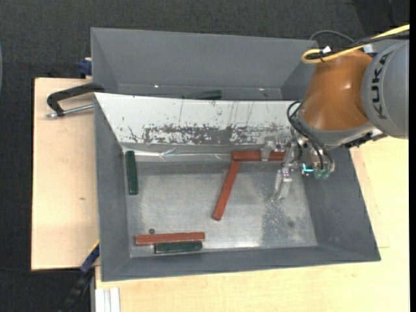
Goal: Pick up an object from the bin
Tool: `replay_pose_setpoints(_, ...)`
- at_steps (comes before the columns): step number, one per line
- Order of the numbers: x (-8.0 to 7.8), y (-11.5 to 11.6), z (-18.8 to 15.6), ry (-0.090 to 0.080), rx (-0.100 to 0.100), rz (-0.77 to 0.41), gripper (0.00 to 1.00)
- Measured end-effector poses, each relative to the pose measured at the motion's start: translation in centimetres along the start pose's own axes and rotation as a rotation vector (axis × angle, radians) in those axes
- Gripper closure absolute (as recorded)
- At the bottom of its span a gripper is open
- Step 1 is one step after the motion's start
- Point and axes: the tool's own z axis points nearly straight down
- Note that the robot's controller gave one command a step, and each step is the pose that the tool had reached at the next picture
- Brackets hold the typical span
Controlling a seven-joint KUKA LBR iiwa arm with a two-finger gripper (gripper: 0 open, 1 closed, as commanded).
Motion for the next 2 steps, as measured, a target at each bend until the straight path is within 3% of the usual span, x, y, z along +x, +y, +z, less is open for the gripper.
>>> replay_pose_setpoints(1,-0.2,0.0,-0.5,-0.008,0.001,-0.001,0.0)
replay_pose_setpoints(2,-0.6,4.9,5.1,-0.013,0.002,-0.051,0.0)
